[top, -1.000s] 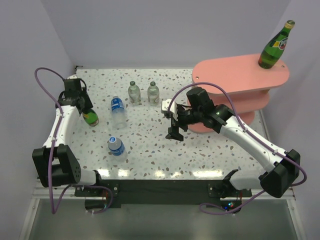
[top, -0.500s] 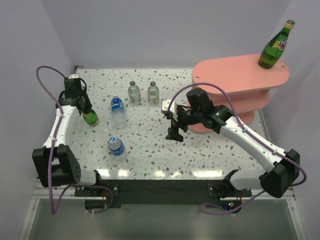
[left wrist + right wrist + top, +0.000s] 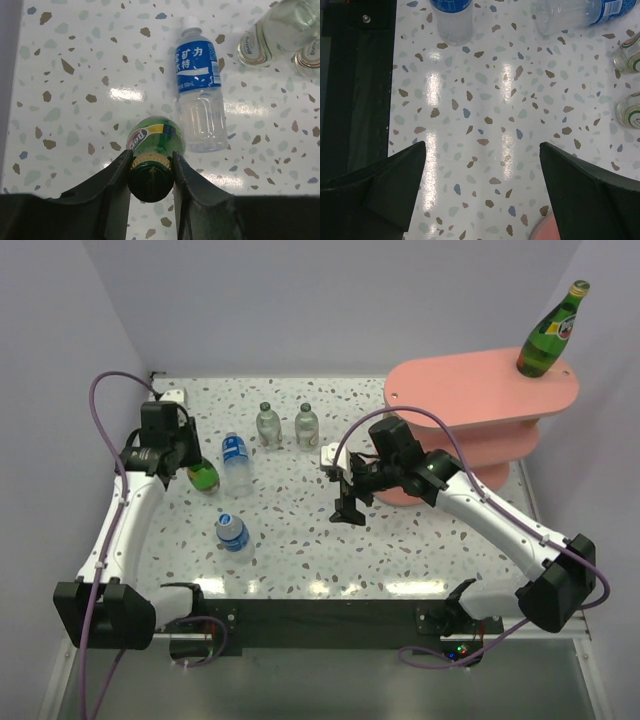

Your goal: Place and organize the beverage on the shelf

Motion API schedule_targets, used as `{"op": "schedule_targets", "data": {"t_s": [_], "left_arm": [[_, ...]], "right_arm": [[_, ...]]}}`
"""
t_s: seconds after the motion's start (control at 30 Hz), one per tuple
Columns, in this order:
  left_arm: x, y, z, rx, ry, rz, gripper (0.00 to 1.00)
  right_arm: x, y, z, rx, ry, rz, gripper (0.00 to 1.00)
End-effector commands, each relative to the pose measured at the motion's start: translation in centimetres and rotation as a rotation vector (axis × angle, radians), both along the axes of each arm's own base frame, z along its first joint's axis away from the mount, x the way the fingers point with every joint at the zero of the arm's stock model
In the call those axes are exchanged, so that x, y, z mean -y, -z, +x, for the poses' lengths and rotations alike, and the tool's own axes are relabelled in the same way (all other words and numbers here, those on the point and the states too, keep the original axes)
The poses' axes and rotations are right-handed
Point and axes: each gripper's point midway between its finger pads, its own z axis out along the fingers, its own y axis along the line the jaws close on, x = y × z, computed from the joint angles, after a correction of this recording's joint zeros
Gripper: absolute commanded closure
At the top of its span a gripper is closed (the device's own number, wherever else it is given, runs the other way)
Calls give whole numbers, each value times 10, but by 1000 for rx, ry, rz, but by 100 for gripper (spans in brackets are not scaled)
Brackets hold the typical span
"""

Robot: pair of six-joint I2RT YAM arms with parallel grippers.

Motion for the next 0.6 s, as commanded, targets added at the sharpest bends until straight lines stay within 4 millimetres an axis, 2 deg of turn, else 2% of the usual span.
{"op": "schedule_targets", "data": {"t_s": [0.0,0.13,0.27,0.43,0.5,0.57], "left_arm": [[29,-63,10,195,112,-77,100],[48,-83,5,232,187,-122,100],[69,-113,2,286,268,-168,100],[98,-136,1,332,378,-242,100],[108,-140,0,335,407,-273,100],[117,-147,0,351,430,-289,100]], "right_arm": [[-9,-9,0,25,-45,28,2],[-13,-10,2,35,-54,25,2],[-21,-12,6,38,-51,31,2],[-45,-23,19,45,-14,68,2],[-57,-35,30,70,20,114,2],[-68,-35,36,37,62,129,2]]}}
